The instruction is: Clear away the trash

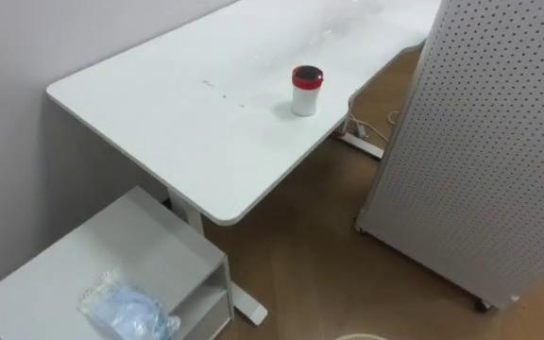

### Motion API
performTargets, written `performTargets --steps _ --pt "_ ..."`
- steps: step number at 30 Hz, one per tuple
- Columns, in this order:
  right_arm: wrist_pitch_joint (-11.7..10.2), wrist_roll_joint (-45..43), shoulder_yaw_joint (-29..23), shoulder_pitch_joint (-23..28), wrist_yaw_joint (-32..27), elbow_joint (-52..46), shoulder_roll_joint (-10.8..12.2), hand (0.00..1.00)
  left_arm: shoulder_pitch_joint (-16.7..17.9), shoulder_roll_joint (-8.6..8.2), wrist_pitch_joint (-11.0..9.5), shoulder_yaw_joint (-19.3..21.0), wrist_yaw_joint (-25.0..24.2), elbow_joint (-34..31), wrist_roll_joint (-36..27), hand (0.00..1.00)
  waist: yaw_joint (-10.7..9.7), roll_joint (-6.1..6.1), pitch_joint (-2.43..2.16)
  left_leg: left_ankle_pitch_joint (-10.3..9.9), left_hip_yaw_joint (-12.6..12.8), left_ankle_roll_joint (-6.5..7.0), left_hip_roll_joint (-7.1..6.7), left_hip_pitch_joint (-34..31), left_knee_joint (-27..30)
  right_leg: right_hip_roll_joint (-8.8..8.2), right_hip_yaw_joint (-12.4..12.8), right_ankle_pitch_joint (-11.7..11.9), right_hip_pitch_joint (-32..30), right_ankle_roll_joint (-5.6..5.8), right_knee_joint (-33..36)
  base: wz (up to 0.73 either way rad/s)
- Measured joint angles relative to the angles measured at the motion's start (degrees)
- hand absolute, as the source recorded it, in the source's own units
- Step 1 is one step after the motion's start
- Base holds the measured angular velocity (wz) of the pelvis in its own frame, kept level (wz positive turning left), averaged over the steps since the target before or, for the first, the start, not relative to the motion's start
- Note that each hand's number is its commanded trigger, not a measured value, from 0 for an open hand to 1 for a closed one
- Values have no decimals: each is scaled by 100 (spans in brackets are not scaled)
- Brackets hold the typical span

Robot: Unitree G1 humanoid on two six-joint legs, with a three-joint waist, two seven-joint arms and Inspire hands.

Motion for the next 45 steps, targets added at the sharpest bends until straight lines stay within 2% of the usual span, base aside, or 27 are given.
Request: performTargets --steps 2,4,8,10,14,18,26,32,40,45 --pt "-7 -54 84 -172 21 99 1 100 -241 0 -9 -77 78 -32 19 0 6 16 11 -9 -7 12 -2 -192 114 -26 -13 0 -166 -1 94 7" --pt "-16 -135 206 -377 42 197 1 100 -556 1 -101 -155 157 -50 81 0 10 68 43 -10 -8 14 -10 -396 202 -53 -5 9 -389 -15 212 -2" --pt "-19 -93 405 -621 151 212 7 100 -791 5 -327 -268 432 -93 68 0 4 144 88 -9 -3 14 -4 -584 364 -94 -1 1 -602 -62 412 -1" --pt "-19 -56 521 -730 198 278 6 100 -889 3 -354 -323 552 -78 64 0 -15 147 103 -9 -3 14 -7 -682 420 -117 -3 -8 -710 -76 493 2" --pt "-9 -60 745 -988 213 325 6 100 -1321 4 -357 -378 762 -64 65 0 -14 174 187 -31 -99 36 14 -1165 744 -141 -71 27 -1052 -134 673 10" --pt "-8 -77 772 -1076 256 323 3 100 -1469 6 -365 -483 949 -70 30 0 -19 228 228 -32 -173 39 31 -1395 909 -142 -129 48 -1189 -162 682 9" --pt "-34 -64 1043 -1216 247 293 -5 100 -1690 9 -366 -612 1541 -69 -60 0 -56 281 250 -34 -176 41 45 -1902 1130 -171 -113 65 -1719 -201 955 0" --pt "-29 74 1217 -1244 243 290 3 100 -1760 21 -397 -723 1817 -69 -98 0 -193 282 258 -42 -176 51 32 -1964 1162 -192 -111 60 -1770 -209 977 0" --pt "-45 502 1404 -1250 181 288 1 100 -1842 84 -414 -740 2183 -69 -6 0 -218 264 268 -42 -167 54 26 -2112 1191 -212 -112 59 -1919 -209 1015 0" --pt "-63 748 1515 -1252 98 279 -5 100 -1943 117 -415 -963 2477 -86 237 0 -234 268 271 -61 -177 71 46 -2269 1343 -210 -120 38 -2046 -205 1081 1"
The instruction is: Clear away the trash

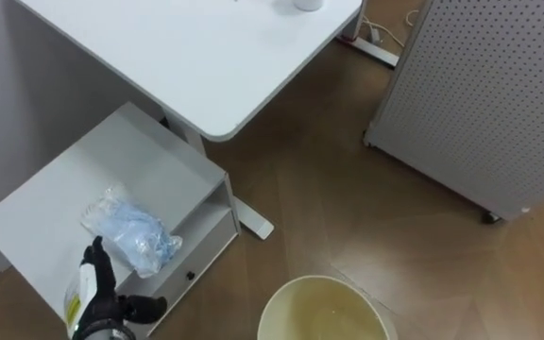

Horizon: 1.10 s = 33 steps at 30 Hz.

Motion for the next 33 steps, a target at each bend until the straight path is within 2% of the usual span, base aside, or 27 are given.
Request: performTargets --steps 2,7,14,16,22,28,33 --pt "-7 41 99 -17 -28 -16 1 100 -21 1 -1 -110 90 -3 222 0 -14 38 24 -69 2 1 78 -57 58 37 -10 0 -14 -1 9 -5" --pt "22 38 153 -115 15 -16 -5 100 -31 23 9 -273 226 9 617 0 -69 91 57 -144 21 5 144 -142 191 76 6 -2 -74 -5 50 -5" --pt "49 155 133 -175 14 -17 -18 100 -280 366 110 -269 447 257 701 0 -279 101 64 -154 23 -3 162 -292 241 66 -32 -20 -222 -33 117 -2" --pt "50 199 132 -193 12 -17 -46 100 -389 387 141 -277 495 308 764 0 -302 98 67 -154 22 -1 151 -366 266 50 -28 -20 -304 -33 147 0" --pt "66 658 158 -213 -17 -132 -71 100 -633 412 351 -690 590 316 1012 0 -345 92 82 -158 24 0 160 -716 432 59 12 -23 -662 -40 309 0" --pt "81 931 205 -212 -81 -249 -95 100 -753 416 356 -876 586 317 1086 0 -415 89 109 -280 27 -14 187 -946 718 54 21 -87 -900 -103 558 -6" --pt "86 994 216 -193 -4 -573 -308 100 -790 426 535 -878 545 352 1200 0 -409 78 116 -376 19 -9 265 -1399 1123 56 41 -149 -1315 -158 852 -4"
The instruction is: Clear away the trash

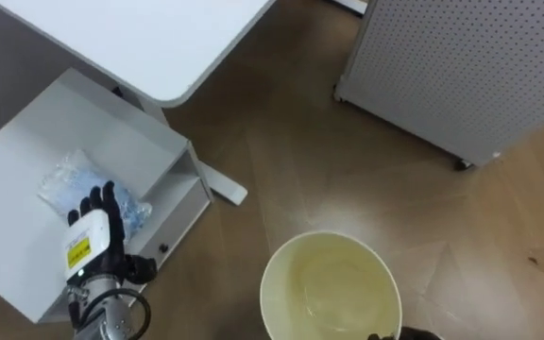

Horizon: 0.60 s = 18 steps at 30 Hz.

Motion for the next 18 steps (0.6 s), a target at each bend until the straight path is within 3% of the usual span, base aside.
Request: performTargets --steps 9,10,12,13,18 --pt "45 309 -5 25 17 -289 -4 100 1 65 240 -31 -157 86 334 0 -149 -53 3 -167 -66 -2 107 -550 551 6 -41 -125 -478 -59 411 -1" --pt "55 344 -6 23 22 -344 -11 100 -3 96 275 -71 -145 90 334 8 -178 -55 3 -187 -65 -1 110 -622 619 0 -30 -141 -552 -65 475 -6" --pt "58 383 -14 25 11 -414 -37 100 -32 139 278 -112 -113 87 348 92 -200 -56 2 -212 -60 9 106 -726 710 -27 -11 -173 -677 -70 588 0" --pt "67 386 -14 25 -16 -484 -81 100 -50 160 278 -114 -96 89 384 100 -210 -58 1 -217 -39 19 96 -789 746 -68 -6 -186 -756 -77 651 0" --pt "132 455 -173 16 -32 -573 -132 100 -105 264 314 -135 162 44 504 100 -164 -57 -4 -225 -26 31 94 -975 890 -108 26 -193 -950 -91 802 0"
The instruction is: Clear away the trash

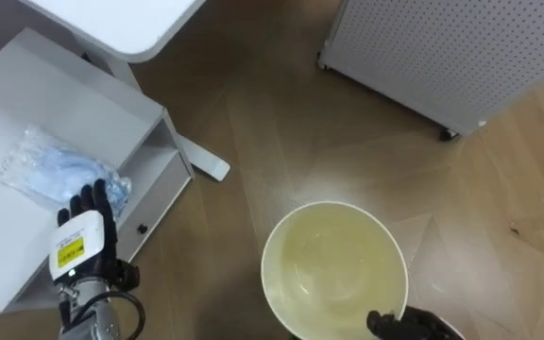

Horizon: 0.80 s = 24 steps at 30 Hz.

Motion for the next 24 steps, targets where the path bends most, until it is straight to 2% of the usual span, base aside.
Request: performTargets --steps 2,4,6,10,12,13,14,18,24 --pt "56 0 -23 -22 -11 5 1 100 -60 110 7 -4 11 4 1 100 14 5 -7 -2 0 3 -5 1 34 -1 20 -1 -6 -3 36 0" --pt "102 58 -20 -26 -10 6 1 100 -114 245 126 -85 11 5 -1 100 12 21 -29 -1 21 5 -13 31 37 -2 46 7 2 -8 47 -4" --pt "122 67 -18 -25 -9 18 1 100 -109 266 244 -101 7 15 -1 100 12 32 -36 0 37 5 -23 57 34 0 68 12 6 -3 54 -5" --pt "199 64 -18 -32 8 38 -2 100 -86 227 479 -132 -36 51 -6 100 27 36 -39 1 63 4 -15 100 32 18 93 17 20 -3 65 -1" --pt "229 64 -16 -53 10 41 -2 100 -81 193 586 -141 -298 127 -5 100 18 36 -39 1 87 3 -17 128 10 5 94 17 26 -4 67 0" --pt "237 68 -9 -52 22 61 -1 100 -46 121 623 -140 -439 205 -3 100 16 36 -38 2 86 2 -19 140 -2 5 91 17 35 -5 60 0" --pt "237 94 -9 -56 64 99 -3 100 8 47 633 -141 -571 305 1 100 18 36 -38 4 72 -1 -19 129 -6 6 75 16 35 -6 51 0" --pt "236 123 -7 -59 79 158 -3 100 107 -71 745 -136 -785 425 0 100 40 37 -37 4 38 -3 -14 86 -3 7 54 7 26 -7 43 4" --pt "236 149 12 -99 74 159 -2 100 80 -71 745 -119 -803 453 -1 100 44 35 -33 3 31 -3 -18 66 -10 -2 56 -4 10 -6 41 0"
